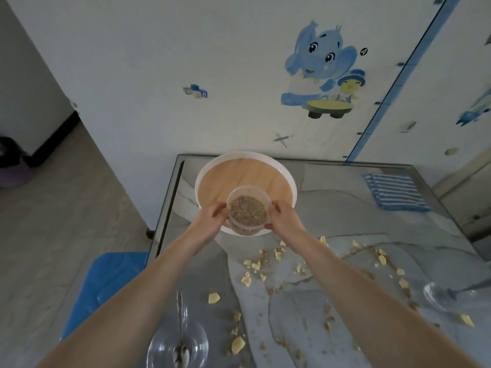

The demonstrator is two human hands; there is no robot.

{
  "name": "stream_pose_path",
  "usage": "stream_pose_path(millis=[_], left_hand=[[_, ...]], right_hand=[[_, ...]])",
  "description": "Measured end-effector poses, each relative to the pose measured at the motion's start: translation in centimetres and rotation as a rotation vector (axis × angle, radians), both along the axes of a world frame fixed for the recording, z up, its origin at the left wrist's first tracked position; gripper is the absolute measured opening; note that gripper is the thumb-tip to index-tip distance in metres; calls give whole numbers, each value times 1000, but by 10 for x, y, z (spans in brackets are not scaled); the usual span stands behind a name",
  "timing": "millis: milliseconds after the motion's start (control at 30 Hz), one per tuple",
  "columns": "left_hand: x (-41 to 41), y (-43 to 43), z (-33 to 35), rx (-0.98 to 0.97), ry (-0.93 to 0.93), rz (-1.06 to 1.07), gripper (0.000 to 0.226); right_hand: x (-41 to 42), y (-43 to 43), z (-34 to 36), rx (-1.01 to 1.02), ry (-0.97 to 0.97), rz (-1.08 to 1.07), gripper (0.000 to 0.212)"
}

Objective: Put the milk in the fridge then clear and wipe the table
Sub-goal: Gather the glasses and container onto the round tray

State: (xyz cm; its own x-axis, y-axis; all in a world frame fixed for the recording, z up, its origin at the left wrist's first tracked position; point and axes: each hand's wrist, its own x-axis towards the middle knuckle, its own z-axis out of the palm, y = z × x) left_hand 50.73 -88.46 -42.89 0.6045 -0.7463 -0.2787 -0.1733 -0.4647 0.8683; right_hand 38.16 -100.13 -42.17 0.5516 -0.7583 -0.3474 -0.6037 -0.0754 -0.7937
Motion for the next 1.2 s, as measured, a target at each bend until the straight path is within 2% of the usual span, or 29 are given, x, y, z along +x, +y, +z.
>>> stream_pose_path(millis=[300,533,667,833,1033,1133,1200], left_hand=[[23,-32,-34,9,84,25,32],[22,-45,-48,73,129,62,24],[21,-45,-50,107,127,55,32],[16,-37,-39,102,37,15,42],[22,-13,-20,25,14,48,45],[12,4,-6,-16,92,75,39],[3,17,3,-27,88,78,29]], right_hand=[[34,-31,-37,-52,53,18,27],[36,-41,-47,-2,96,58,38],[36,-39,-51,10,96,82,39],[28,-37,-49,-17,73,44,26],[8,-20,-24,-68,75,28,31],[-2,-1,-9,-30,69,35,21],[-9,16,0,8,49,25,30]])
